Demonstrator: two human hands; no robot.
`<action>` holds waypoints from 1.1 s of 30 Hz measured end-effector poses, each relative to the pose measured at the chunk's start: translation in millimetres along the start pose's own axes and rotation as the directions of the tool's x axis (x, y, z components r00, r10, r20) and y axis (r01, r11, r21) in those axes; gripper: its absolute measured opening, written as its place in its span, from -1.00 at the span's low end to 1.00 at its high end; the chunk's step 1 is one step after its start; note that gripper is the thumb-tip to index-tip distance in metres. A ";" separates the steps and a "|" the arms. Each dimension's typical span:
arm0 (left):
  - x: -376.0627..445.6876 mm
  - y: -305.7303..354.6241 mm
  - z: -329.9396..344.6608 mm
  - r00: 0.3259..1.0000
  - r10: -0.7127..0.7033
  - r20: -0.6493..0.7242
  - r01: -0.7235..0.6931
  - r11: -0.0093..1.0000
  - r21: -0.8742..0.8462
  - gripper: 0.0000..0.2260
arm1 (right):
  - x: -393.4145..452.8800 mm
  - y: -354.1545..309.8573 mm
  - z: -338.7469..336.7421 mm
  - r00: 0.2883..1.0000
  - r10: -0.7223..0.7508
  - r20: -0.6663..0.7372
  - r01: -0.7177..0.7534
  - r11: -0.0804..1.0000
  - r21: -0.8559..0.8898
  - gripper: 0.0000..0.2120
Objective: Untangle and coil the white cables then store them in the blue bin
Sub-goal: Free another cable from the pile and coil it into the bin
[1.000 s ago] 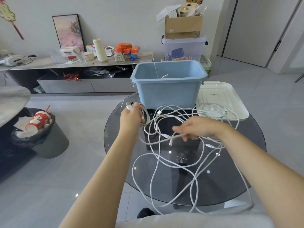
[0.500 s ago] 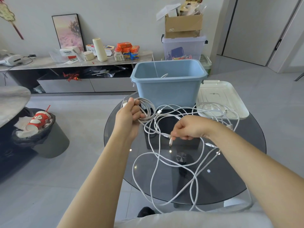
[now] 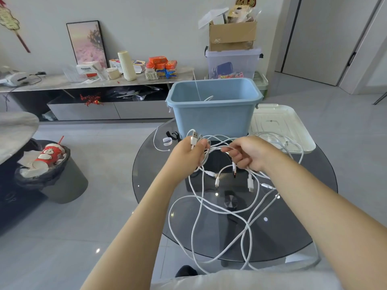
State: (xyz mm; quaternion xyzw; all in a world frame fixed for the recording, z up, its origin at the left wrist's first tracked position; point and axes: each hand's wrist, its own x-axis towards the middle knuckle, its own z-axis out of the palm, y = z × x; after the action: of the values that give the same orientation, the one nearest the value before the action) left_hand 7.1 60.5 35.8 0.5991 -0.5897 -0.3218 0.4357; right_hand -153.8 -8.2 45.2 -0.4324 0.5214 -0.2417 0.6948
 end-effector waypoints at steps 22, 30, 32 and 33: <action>-0.6 6.5 2.1 0.922 -0.229 0.312 0.379 0.700 -0.606 -0.75 | -23.8 10.6 26.7 0.868 -0.464 -0.176 0.412 0.872 -0.265 -0.78; 0.4 6.3 -8.6 0.865 -0.114 0.488 0.436 0.651 -0.622 -0.86 | -17.3 15.5 17.6 0.849 -0.460 0.261 0.527 0.775 -0.348 -0.41; -0.2 7.5 -9.7 0.847 -0.089 0.524 0.437 0.679 -0.591 -0.86 | -16.9 16.3 15.6 0.842 -0.479 0.250 0.540 0.743 -0.395 -0.40; -1.3 9.9 -9.8 0.843 -0.088 0.531 0.431 0.701 -0.568 -0.84 | -16.6 16.7 15.2 0.837 -0.488 0.248 0.546 0.719 -0.429 -0.47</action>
State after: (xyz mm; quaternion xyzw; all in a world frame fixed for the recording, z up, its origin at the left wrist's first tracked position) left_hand 11.5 63.9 48.6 0.3865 -0.4271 -0.7046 0.4144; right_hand -147.2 18.6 40.8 -0.7334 0.3815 -0.2623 0.4979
